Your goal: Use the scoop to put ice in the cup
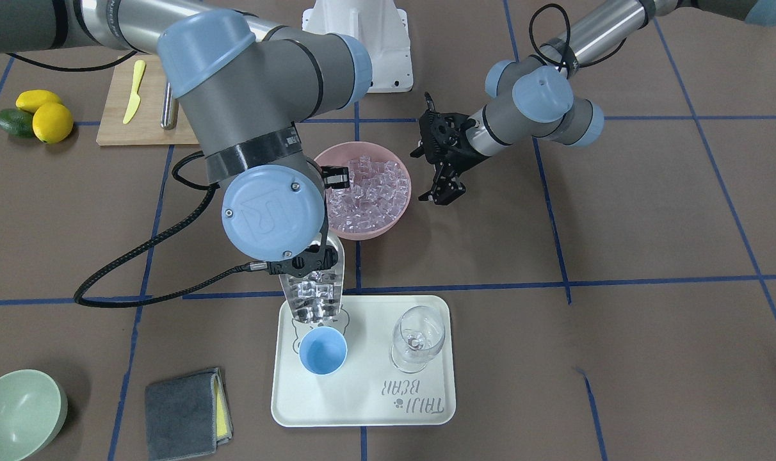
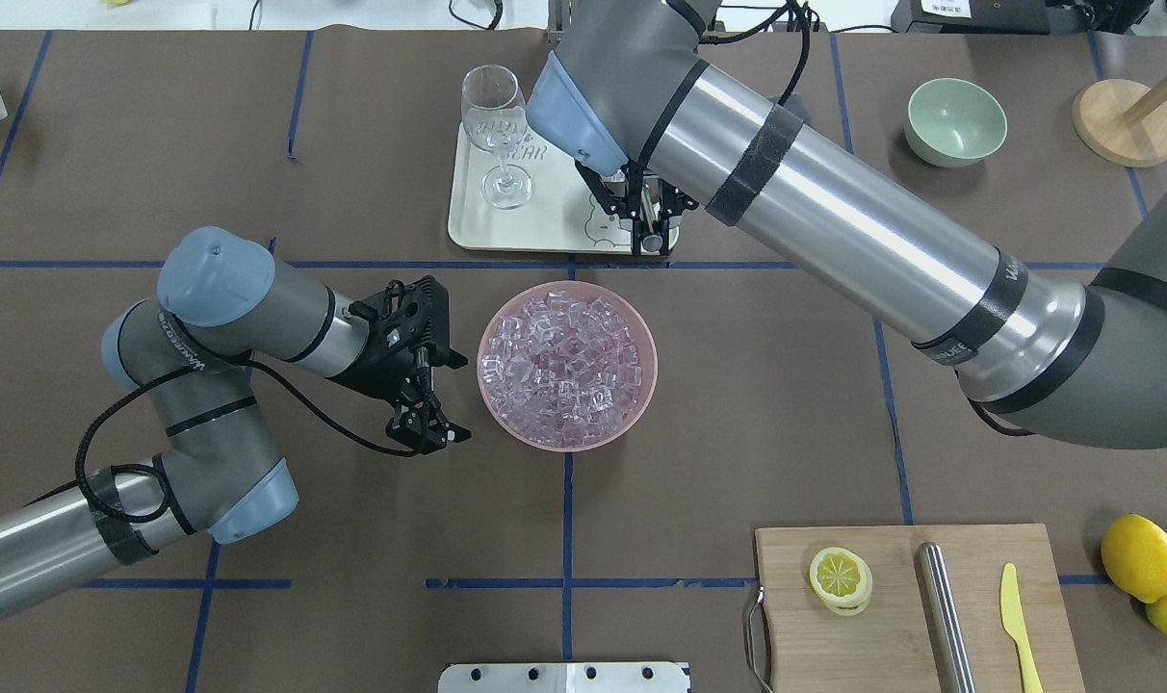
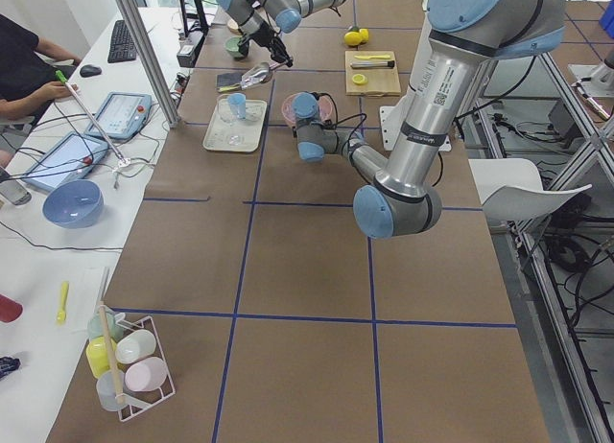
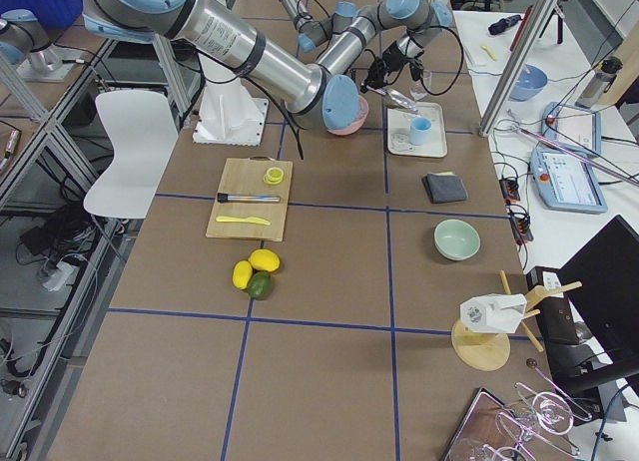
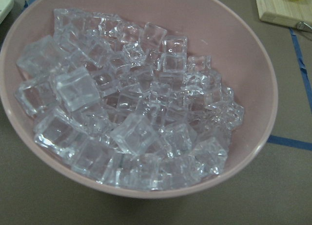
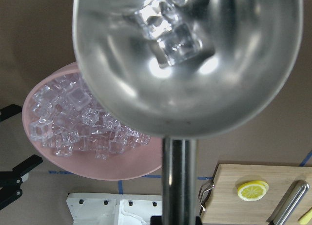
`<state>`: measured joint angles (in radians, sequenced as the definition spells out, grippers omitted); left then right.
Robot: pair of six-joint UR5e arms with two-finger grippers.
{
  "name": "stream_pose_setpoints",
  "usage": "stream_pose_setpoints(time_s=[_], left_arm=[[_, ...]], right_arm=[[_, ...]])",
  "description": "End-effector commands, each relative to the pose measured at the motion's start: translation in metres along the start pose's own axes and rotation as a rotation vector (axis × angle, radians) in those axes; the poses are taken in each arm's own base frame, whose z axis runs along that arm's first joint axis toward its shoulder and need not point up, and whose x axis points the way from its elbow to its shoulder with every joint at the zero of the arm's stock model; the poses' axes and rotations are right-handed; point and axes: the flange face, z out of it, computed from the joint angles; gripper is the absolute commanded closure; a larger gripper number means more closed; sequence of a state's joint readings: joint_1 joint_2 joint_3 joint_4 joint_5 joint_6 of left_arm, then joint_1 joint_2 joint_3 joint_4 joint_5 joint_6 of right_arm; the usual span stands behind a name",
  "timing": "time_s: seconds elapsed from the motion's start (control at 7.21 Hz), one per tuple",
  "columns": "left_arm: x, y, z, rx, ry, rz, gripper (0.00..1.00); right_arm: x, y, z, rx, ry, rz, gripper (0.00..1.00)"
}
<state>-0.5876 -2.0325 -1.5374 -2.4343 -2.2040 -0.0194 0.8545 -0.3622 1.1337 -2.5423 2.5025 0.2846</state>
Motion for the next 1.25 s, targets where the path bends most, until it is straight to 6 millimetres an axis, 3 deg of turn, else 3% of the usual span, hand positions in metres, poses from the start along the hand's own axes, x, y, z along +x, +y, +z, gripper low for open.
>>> stream_pose_setpoints(time_s=[0.0,0.83,1.11], left_arm=[[0.002,-0.004,-0.003,0.008,-0.001,0.006,0.0],[0.005,-0.008,-0.006,0.017,-0.001,0.012,0.0],[0.007,-0.01,-0.007,0.021,-0.001,0.015,0.0]], right_arm=[[-0.009,-0.012,-0.014,-0.022,-0.017,0.026,1.0],[-0.011,-0.021,-0.001,-0.05,-0.001,0.024,1.0],[-0.017,-0.015,-0.009,-0.049,-0.001,0.027,1.0]])
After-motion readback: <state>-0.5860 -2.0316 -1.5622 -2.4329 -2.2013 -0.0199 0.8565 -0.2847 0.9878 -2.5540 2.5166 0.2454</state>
